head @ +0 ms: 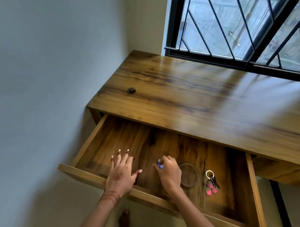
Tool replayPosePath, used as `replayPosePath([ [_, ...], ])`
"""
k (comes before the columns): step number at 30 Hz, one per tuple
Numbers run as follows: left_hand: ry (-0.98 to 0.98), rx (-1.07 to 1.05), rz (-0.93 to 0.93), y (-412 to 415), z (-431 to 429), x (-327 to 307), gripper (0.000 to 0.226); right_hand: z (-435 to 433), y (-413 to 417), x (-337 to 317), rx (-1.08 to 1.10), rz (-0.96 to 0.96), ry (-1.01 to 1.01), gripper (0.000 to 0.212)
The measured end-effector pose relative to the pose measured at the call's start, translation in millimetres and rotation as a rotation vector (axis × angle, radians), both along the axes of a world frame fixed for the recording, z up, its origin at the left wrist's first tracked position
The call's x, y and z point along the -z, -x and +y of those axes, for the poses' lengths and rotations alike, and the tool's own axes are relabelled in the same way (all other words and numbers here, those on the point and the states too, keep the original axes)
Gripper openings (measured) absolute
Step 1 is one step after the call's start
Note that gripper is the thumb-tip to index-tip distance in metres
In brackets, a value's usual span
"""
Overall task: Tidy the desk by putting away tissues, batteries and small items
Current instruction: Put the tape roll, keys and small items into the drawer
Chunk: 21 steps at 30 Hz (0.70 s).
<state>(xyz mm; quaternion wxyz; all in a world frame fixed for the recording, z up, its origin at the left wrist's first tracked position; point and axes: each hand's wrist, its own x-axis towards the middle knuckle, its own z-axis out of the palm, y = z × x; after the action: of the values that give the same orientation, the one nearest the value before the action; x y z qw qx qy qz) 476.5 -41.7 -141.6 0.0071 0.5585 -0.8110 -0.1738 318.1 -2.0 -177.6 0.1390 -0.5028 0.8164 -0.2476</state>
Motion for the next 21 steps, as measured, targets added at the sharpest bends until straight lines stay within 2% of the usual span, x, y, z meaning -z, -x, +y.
replayPosePath([
  [3, 0.038, 0.041, -0.013, -6, -11, -1, 0.065, -25, -5, -20, -0.015, 0.047, 0.232, 0.016],
  [4, 0.057, 0.044, -0.007, -11, -18, -1, 0.071, -38, -7, -30, -0.030, 0.064, 0.304, 0.016],
  [7, 0.096, -0.001, 0.029, -34, -48, 0, 0.113, -88, -15, -63, -0.081, 0.080, 0.438, 0.014],
  [9, 0.145, -0.037, 0.060, -54, -74, 4, 0.114, -126, -23, -80, -0.134, 0.090, 0.466, 0.011],
  [11, 0.179, -0.028, 0.040, -73, -95, 2, 0.097, -162, -27, -89, -0.188, 0.092, 0.409, 0.013],
  [14, 0.174, -0.030, 0.010, -96, -119, 3, 0.074, -216, -29, -89, -0.254, 0.075, 0.272, 0.032],
  [17, 0.115, -0.008, 0.068, -106, -130, 7, 0.074, -253, -31, -83, -0.267, 0.045, 0.143, 0.045],
  [21, 0.025, 0.007, 0.172, -110, -136, 17, 0.080, -282, -32, -75, -0.285, 0.183, 0.006, 0.049],
])
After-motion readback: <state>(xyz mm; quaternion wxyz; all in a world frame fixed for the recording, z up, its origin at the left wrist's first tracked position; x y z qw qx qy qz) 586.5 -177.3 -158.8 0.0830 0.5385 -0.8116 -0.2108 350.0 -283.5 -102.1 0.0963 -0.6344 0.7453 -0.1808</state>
